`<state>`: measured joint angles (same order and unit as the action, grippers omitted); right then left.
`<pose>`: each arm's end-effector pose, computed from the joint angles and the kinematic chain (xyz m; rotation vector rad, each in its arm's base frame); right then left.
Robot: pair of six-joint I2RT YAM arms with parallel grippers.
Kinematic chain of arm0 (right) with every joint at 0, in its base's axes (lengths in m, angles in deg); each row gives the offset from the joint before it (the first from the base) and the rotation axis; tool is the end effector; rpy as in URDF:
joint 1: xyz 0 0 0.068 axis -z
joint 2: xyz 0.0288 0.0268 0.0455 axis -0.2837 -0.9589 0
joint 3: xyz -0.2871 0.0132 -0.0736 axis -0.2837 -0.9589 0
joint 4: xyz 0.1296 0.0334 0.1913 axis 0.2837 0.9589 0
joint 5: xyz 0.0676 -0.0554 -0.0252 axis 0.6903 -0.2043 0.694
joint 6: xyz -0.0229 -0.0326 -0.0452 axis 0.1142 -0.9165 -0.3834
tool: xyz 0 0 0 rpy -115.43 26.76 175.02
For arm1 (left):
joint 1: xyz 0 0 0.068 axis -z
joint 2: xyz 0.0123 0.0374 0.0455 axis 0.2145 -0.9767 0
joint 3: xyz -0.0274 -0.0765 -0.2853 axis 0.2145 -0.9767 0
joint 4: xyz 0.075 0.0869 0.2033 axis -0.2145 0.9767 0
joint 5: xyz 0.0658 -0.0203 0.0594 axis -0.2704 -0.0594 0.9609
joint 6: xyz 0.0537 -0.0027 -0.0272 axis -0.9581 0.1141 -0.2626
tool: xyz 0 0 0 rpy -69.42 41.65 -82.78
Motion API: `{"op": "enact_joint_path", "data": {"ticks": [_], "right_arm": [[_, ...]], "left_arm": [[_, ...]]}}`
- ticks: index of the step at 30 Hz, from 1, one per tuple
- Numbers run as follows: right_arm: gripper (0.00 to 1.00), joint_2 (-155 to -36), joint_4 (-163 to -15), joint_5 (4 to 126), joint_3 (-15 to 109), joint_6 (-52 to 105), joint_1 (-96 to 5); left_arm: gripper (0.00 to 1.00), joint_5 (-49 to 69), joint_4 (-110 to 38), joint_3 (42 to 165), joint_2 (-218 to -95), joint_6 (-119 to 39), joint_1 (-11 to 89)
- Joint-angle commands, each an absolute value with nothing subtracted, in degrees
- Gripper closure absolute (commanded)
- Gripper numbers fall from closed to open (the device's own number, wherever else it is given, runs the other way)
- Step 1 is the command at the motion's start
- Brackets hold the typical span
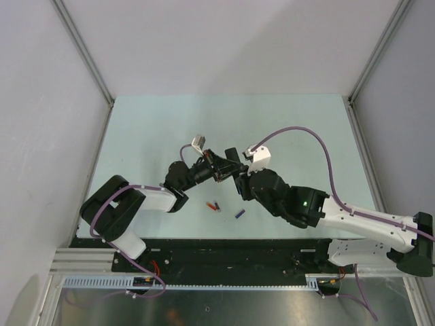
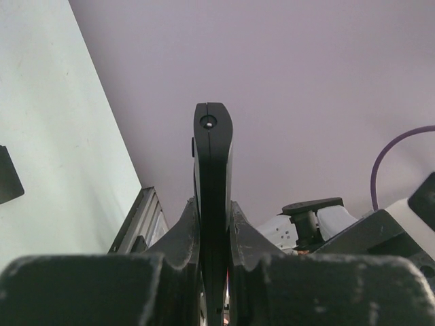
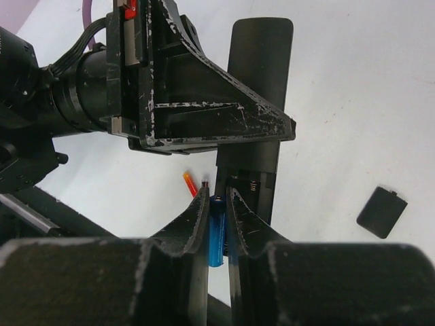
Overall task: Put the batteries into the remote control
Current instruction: Load the battery into the remote control.
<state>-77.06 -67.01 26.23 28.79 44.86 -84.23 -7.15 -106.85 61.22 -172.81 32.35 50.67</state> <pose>0.0991 0.1804 0.3592 -0.3976 1.9655 0.4890 0.2191 -0.1976 0.2641 -0.2249 1.7403 -1.9931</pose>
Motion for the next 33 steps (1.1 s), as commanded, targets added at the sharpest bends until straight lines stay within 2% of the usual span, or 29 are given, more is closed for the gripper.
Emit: {"op": "enact_joint_path", "data": {"ticks": [1, 13, 33], "right_arm": [[1.0, -77.97, -72.33, 18.11, 28.66, 42.57, -86.35], [1.0, -77.27, -77.43, 12.21, 27.35, 39.84, -87.85], [1.0, -78.41, -76.72, 15.02, 25.24, 43.27, -88.11]], "left_arm": [[1.0, -6.83, -110.56, 62.87, -172.54, 33.75, 51.41], [1.0, -7.01, -110.56, 61.37, -172.27, 34.01, 51.5], [1.0, -7.01, -110.56, 62.42, -171.48, 33.92, 51.59]]}}
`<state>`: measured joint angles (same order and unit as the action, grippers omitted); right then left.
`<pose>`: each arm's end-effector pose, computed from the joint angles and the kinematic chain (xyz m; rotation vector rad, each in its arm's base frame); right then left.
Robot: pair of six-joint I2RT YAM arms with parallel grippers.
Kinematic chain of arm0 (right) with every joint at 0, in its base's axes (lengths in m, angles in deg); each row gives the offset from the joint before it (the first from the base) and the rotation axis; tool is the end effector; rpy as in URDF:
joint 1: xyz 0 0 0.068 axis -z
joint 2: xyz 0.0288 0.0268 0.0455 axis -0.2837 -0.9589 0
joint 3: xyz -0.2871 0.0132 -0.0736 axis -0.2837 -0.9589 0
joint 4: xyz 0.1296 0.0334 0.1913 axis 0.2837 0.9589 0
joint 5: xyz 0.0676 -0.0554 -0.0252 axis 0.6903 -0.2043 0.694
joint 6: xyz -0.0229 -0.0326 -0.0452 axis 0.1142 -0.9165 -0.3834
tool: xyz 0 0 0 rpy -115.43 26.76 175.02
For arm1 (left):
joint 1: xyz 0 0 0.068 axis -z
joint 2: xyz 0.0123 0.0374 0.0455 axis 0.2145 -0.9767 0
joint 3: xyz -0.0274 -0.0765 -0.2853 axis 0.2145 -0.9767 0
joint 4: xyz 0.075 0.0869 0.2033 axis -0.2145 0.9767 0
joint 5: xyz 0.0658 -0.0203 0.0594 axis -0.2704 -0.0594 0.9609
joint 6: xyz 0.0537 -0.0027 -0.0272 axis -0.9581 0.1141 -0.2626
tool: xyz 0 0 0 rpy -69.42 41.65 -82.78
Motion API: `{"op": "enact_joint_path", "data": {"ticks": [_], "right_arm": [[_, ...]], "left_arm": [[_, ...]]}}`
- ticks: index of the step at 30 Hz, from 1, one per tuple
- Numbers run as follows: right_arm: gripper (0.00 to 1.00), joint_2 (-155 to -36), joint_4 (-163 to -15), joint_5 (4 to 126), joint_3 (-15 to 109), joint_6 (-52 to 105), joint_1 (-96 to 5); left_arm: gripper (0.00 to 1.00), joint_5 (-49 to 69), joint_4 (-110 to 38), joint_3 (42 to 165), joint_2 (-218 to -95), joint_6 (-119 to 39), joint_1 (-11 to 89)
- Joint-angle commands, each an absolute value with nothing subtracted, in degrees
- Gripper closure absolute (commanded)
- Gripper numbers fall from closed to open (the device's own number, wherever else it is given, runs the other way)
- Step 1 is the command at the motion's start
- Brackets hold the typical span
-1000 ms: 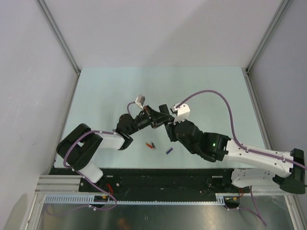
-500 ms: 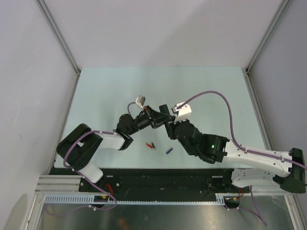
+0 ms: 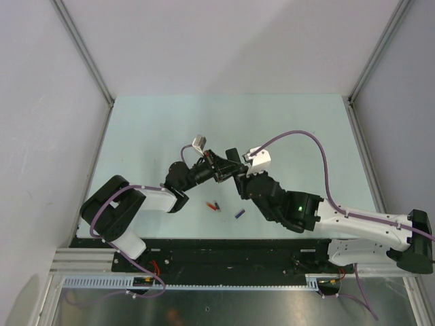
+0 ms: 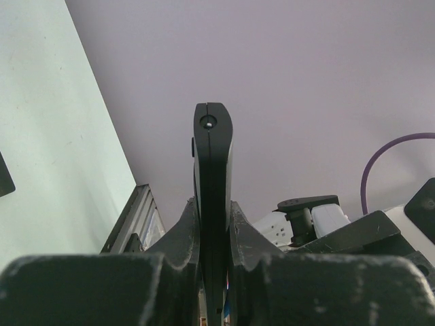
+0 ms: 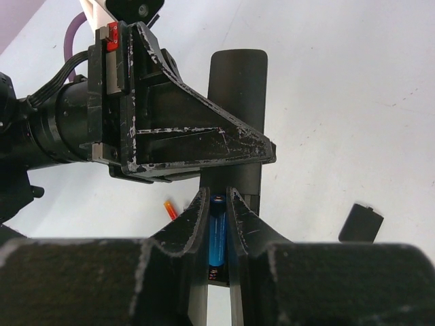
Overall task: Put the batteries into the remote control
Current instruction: Load the battery into the remote control.
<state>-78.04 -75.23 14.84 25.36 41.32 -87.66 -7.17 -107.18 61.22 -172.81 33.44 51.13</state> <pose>0.0965 0.1886 0.3534 -0.3343 1.8537 0.3726 0.2173 -0.1993 0.2648 -0.2318 1.7420 -2.0147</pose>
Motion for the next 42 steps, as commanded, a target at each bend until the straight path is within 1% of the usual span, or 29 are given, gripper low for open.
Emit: {"op": "enact_joint_path", "data": {"ticks": [1, 19, 24, 32, 42], "right_arm": [[1.0, -78.41, -76.64, 15.2, 25.24, 43.27, -88.03], [1.0, -81.48, -66.27, 25.21, 26.9, 52.85, -85.83], [1.0, -82.28, -64.95, 27.58, 27.52, 54.96, -84.6], [1.0, -83.95, -63.54, 29.44, 28.05, 56.8, -84.42], [1.0, -84.65, -61.7, 30.49, 28.14, 58.39, -83.72]], "left_arm": [[1.0, -7.01, -110.56, 62.51, -171.66, 33.84, 51.59], [1.0, -5.61, -110.56, 63.83, -170.52, 31.99, 51.59], [1.0, -3.5, -110.56, 62.95, -168.67, 31.11, 51.59], [1.0, 0.28, -110.56, 62.6, -167.09, 30.67, 51.41], [1.0, 0.28, -110.65, 63.57, -166.12, 31.99, 51.32]]}}
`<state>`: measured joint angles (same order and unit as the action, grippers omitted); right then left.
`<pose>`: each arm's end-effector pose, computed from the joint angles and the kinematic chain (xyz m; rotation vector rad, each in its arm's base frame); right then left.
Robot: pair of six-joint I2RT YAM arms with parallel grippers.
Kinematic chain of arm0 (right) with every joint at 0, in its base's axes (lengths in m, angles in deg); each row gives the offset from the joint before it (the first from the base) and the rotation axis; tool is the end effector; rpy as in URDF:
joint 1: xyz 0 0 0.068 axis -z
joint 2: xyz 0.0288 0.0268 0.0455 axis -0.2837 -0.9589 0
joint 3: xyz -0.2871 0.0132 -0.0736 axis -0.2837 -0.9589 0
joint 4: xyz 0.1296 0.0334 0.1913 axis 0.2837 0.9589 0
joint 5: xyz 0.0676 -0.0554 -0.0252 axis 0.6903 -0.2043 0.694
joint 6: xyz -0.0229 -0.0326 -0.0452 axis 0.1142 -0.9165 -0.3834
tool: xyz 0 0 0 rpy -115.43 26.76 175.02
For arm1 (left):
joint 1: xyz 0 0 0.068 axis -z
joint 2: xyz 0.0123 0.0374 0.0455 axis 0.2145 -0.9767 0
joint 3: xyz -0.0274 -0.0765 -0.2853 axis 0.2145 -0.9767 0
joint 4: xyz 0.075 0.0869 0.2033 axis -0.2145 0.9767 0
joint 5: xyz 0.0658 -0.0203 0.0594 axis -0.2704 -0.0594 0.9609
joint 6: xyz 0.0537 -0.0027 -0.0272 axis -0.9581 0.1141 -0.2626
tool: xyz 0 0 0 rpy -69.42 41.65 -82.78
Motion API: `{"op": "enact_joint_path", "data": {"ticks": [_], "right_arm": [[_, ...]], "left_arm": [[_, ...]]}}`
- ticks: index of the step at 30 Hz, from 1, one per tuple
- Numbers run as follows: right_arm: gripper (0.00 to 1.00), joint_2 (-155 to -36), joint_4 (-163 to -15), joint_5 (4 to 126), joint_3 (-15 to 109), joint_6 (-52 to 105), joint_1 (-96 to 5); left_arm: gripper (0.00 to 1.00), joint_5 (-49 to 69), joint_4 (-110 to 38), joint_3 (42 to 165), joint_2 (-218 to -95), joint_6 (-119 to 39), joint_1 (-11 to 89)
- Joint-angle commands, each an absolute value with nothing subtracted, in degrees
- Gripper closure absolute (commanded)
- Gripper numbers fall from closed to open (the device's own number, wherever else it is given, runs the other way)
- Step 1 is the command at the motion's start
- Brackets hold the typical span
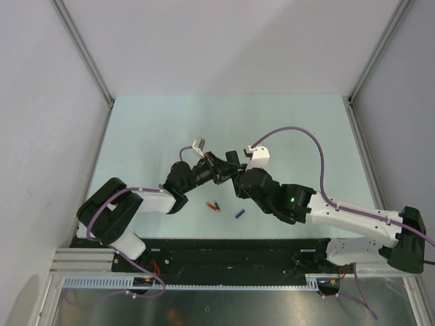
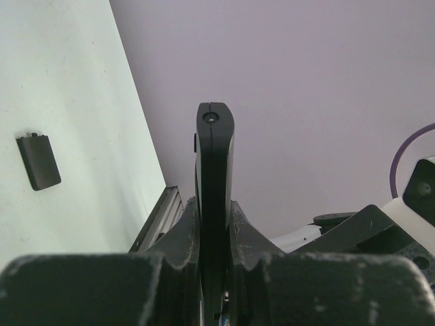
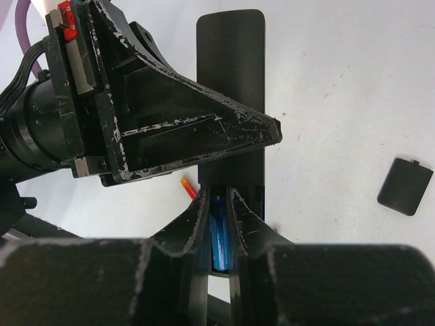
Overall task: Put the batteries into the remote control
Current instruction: Load the battery into the remote control.
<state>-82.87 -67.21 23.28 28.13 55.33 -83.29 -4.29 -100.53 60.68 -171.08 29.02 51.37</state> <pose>0.1128 0.1987 0.3367 -0.2183 2.0639 0.4590 0.2156 -0.1969 0.2575 -0.2606 1.8056 -1.8957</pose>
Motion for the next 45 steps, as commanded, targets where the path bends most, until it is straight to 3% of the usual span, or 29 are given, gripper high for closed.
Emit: {"op": "enact_joint_path", "data": {"ticks": [1, 25, 45], "right_arm": [[1.0, -84.65, -61.52, 30.49, 28.22, 58.56, -83.46], [0.74, -84.56, -61.17, 29.96, 33.06, 60.5, -81.08], [0.61, -83.33, -59.32, 27.42, 35.96, 59.7, -80.73]], "left_arm": [[1.0, 0.37, -110.65, 63.48, -166.03, 32.16, 51.23], [1.0, 1.69, -112.85, 60.4, -167.53, 33.83, 51.23], [1.0, 1.43, -114.25, 59.79, -168.67, 34.19, 51.23]]}}
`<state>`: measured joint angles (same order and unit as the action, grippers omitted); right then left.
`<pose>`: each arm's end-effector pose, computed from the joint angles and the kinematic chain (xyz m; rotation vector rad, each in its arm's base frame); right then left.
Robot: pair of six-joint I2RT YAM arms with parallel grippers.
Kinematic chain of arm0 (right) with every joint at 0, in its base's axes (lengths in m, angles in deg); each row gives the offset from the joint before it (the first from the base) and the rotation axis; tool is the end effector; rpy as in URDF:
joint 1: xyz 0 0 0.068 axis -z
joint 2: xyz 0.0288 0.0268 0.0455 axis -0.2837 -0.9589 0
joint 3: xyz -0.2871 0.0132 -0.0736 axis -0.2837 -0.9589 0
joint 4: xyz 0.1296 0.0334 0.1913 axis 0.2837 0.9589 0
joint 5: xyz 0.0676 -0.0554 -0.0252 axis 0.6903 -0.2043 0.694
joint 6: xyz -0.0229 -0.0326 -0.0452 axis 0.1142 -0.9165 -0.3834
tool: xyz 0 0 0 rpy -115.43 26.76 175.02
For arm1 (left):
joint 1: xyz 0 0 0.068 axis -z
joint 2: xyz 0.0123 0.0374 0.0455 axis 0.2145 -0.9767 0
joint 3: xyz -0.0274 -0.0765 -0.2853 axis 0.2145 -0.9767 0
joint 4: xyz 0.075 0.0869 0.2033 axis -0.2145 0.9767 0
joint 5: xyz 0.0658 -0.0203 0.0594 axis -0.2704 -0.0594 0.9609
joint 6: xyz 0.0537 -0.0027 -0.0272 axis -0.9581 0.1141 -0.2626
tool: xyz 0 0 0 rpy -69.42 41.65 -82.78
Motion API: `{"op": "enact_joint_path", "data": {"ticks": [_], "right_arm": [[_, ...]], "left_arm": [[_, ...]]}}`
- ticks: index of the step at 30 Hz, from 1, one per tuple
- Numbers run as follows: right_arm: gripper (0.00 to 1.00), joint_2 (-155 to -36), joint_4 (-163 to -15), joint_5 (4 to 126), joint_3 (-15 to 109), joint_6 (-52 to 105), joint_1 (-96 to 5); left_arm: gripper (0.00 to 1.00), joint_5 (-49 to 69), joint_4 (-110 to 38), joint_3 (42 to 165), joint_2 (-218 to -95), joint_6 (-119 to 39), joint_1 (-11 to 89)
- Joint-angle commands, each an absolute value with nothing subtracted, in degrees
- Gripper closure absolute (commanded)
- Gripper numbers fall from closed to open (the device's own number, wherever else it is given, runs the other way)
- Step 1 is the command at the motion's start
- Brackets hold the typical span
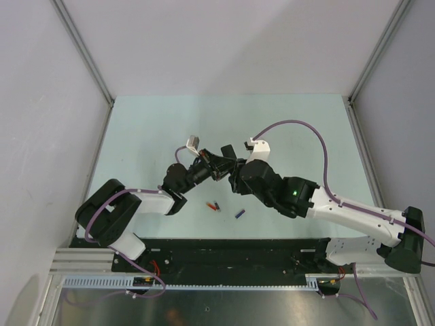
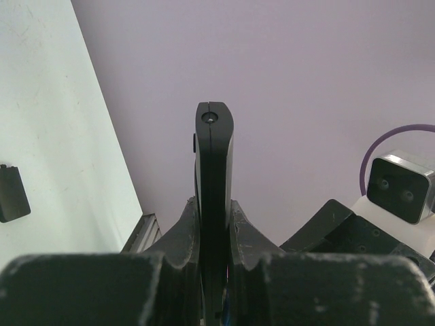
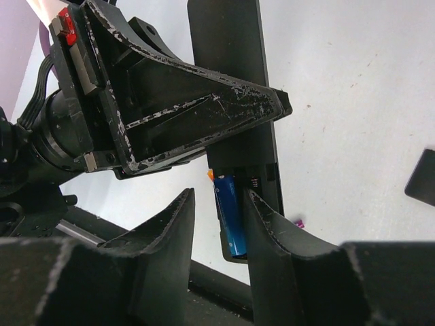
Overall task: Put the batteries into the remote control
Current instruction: Load the battery into the remote control.
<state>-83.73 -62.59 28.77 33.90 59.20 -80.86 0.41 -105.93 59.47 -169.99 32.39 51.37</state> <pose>0.1195 0.1989 0.3565 -0.1625 2.1140 0.5584 0.2130 -0.1903 0.2678 -0.3419 1.6749 -1.9322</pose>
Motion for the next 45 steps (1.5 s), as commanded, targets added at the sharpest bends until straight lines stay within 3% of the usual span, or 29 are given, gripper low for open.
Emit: {"op": "enact_joint_path", "data": {"ticks": [1, 8, 18, 45], "right_arm": [[0.6, -83.16, -59.32, 27.41, 35.96, 59.7, -80.56], [0.53, -82.45, -58.71, 26.63, 36.84, 59.09, -80.38], [0.51, -81.49, -58.27, 25.57, 37.19, 58.39, -80.38], [0.62, -84.65, -61.25, 22.67, 38.77, 50.56, -80.12]], "left_arm": [[1.0, 1.43, -114.25, 59.79, -168.67, 34.19, 51.15], [1.0, 1.16, -114.25, 59.61, -169.46, 34.27, 51.15], [1.0, 1.16, -114.34, 59.52, -169.46, 34.36, 51.15], [1.0, -1.47, -114.43, 60.58, -171.31, 35.86, 51.15]]}}
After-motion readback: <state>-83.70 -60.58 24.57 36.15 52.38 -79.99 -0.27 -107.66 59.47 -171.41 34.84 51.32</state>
